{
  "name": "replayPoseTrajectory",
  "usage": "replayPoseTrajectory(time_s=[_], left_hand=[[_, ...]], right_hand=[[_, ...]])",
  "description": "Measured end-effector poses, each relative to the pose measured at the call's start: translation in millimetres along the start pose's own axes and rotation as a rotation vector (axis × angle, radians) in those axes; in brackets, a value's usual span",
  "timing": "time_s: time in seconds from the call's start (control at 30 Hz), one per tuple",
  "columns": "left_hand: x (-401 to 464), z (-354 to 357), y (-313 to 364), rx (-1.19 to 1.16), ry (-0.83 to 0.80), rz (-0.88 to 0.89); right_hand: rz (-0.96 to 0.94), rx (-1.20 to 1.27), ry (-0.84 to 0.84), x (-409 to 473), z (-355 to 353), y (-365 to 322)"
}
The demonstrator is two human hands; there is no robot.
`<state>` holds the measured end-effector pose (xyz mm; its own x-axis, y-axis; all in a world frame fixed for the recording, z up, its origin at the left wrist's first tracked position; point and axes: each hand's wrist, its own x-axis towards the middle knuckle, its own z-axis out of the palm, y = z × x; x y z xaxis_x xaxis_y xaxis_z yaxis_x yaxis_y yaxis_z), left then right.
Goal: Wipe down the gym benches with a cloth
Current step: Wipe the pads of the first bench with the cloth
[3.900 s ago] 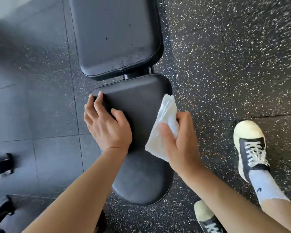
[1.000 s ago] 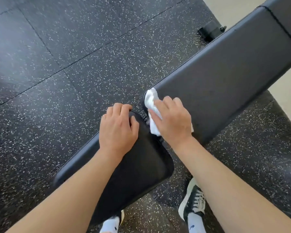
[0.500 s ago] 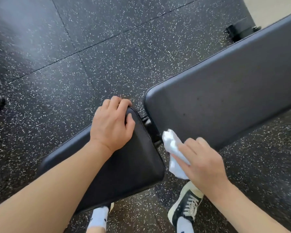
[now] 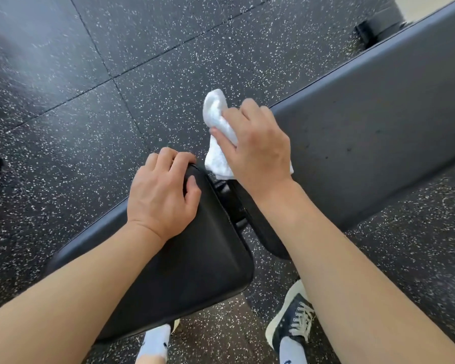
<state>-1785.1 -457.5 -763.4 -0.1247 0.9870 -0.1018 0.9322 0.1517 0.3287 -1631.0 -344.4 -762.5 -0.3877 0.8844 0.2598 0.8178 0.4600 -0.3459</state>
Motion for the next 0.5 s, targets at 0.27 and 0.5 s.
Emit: replayPoseTrajectory(time_s=[0.27,0.5], left_hand=[[-0.1,1.9,-4.8,-0.016,0.010,0.016],[-0.2,6.5,-7.5,-0.019,0.023,0.016]], right_hand=[[0.042,-0.068,-0.106,-147.8,-83.4,100.8],[-0.011,-0.093,0.022,-68.3,-30.6,49.1]])
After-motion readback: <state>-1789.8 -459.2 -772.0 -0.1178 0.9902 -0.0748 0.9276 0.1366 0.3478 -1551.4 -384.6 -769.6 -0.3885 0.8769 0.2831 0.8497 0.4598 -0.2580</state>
